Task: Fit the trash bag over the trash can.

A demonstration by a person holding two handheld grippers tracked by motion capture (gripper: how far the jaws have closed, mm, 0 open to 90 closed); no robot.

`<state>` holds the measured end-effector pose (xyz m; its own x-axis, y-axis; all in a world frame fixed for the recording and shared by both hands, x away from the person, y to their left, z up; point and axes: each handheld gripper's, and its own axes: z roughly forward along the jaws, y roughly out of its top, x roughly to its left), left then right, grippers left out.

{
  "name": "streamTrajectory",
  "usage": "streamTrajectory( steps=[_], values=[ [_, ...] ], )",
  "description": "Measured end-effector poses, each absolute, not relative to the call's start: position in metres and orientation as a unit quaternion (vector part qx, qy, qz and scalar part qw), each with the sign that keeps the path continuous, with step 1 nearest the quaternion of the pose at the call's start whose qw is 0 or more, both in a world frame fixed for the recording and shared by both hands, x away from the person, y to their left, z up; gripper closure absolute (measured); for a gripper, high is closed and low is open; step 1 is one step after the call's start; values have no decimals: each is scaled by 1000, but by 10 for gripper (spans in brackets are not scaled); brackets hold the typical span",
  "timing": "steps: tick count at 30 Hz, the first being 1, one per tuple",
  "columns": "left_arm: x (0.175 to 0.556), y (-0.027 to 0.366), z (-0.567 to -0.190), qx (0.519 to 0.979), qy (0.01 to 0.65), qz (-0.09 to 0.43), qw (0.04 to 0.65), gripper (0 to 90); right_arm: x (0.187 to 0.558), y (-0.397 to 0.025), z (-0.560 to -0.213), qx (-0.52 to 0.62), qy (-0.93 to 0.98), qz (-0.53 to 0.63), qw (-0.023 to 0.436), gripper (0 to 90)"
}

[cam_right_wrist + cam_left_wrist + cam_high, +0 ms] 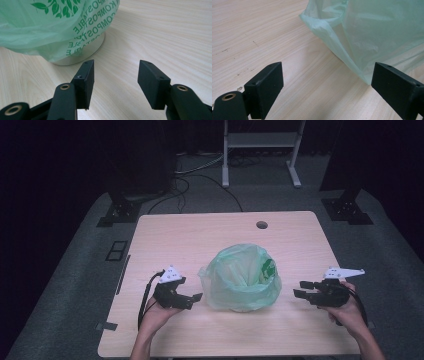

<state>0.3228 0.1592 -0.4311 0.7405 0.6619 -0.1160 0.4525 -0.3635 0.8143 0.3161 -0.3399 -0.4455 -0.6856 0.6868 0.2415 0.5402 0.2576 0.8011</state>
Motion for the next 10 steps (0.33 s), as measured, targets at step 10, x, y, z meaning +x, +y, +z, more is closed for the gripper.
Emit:
streamTrajectory(
  steps=[10],
  values=[
    [322, 157, -432, 821, 336, 116, 447, 95, 301, -347, -458, 407, 773, 480, 77, 445]
  ],
)
